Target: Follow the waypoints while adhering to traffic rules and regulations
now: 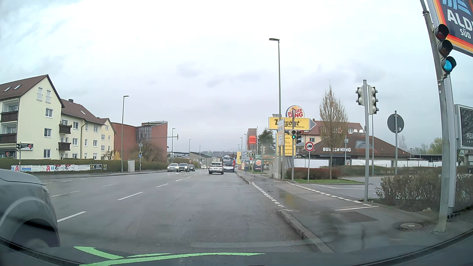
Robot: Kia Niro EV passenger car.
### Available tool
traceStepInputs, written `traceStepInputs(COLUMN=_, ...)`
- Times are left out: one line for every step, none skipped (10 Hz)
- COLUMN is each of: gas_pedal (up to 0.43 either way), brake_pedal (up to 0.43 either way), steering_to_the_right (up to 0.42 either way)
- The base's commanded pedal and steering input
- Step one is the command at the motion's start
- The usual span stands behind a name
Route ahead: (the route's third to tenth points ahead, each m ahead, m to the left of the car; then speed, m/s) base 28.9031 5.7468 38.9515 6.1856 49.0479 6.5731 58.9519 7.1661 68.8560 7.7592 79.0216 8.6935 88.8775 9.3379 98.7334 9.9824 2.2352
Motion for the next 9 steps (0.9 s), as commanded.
traceStepInputs(gas_pedal=0.197, brake_pedal=0.000, steering_to_the_right=-0.006)
traceStepInputs(gas_pedal=0.197, brake_pedal=0.000, steering_to_the_right=-0.006)
traceStepInputs(gas_pedal=0.197, brake_pedal=0.000, steering_to_the_right=-0.007)
traceStepInputs(gas_pedal=0.197, brake_pedal=0.000, steering_to_the_right=-0.007)
traceStepInputs(gas_pedal=0.197, brake_pedal=0.000, steering_to_the_right=-0.008)
traceStepInputs(gas_pedal=0.197, brake_pedal=0.000, steering_to_the_right=-0.009)
traceStepInputs(gas_pedal=0.197, brake_pedal=0.000, steering_to_the_right=-0.010)
traceStepInputs(gas_pedal=0.197, brake_pedal=0.000, steering_to_the_right=-0.009)
traceStepInputs(gas_pedal=0.197, brake_pedal=0.000, steering_to_the_right=-0.008)
